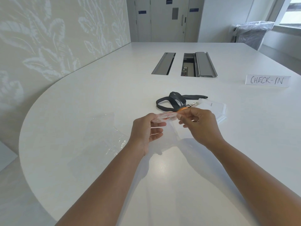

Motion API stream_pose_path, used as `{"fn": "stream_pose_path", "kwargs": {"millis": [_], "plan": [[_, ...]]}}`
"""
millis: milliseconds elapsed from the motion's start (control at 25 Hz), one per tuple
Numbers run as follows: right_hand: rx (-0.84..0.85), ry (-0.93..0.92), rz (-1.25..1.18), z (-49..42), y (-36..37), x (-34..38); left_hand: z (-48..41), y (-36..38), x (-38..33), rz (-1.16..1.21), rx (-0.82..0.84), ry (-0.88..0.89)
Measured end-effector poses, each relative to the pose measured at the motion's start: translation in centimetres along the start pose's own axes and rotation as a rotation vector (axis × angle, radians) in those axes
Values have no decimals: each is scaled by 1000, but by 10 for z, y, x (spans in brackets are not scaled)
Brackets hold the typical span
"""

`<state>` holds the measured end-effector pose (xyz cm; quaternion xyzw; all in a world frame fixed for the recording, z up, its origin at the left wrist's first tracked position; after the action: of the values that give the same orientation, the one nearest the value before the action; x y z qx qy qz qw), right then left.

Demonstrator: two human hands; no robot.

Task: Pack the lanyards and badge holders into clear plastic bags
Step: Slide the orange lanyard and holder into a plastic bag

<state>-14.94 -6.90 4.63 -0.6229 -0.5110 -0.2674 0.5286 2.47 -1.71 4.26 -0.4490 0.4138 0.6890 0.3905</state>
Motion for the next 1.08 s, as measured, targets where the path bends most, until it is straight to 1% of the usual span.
{"fn": "stream_pose_path", "kwargs": {"millis": [40,80,120,160,200,240,280,320,400,440,520,600,720,800,960,1040,1080], "plan": [[-11,10,-24,-1,-2,1,0,-1,-2,-123,-50,117],[-13,25,-65,-1,-4,2,1,-3,-5,-249,-93,283],[-9,44,-123,0,-5,4,4,-4,-8,-370,-97,474],[0,64,-190,0,-4,6,8,-3,-11,-488,-53,644],[7,78,-258,1,-4,9,9,-1,-10,-595,8,773],[7,87,-321,1,-3,11,9,2,-8,-655,56,859],[3,93,-374,1,-3,12,8,3,-6,-657,59,902],[1,102,-417,1,-3,13,9,4,-7,-584,39,903],[8,115,-448,2,-3,14,8,2,-8,-353,9,829],[10,98,-417,2,-2,14,8,1,-9,-274,-1,790],[1,-14,-275,3,-3,17,6,-1,-9,-198,-18,738],[12,-142,-165,4,-3,23,3,-3,-9,-141,-24,702],[96,-270,-7,6,-4,28,0,-5,-8,-78,-60,657],[129,-283,69,6,-4,26,-1,-6,-8,-58,-70,636],[140,-288,197,4,-2,17,2,-5,-9,-70,-62,622],[164,-264,178,5,-1,16,2,-4,-8,-80,-61,621],[182,-227,128,5,-1,16,3,-4,-8,-84,-53,620]]}}
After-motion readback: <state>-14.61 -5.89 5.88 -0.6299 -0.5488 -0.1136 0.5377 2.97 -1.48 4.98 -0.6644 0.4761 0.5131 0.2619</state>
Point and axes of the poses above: each hand's wrist, its own z-axis away from the middle knuckle, its own y-axis out of the palm, x = y × z, the point moved 3 cm from there along -z, towards the middle knuckle, and after that the axes turned 3 degrees about x, right-handed, at the moved point
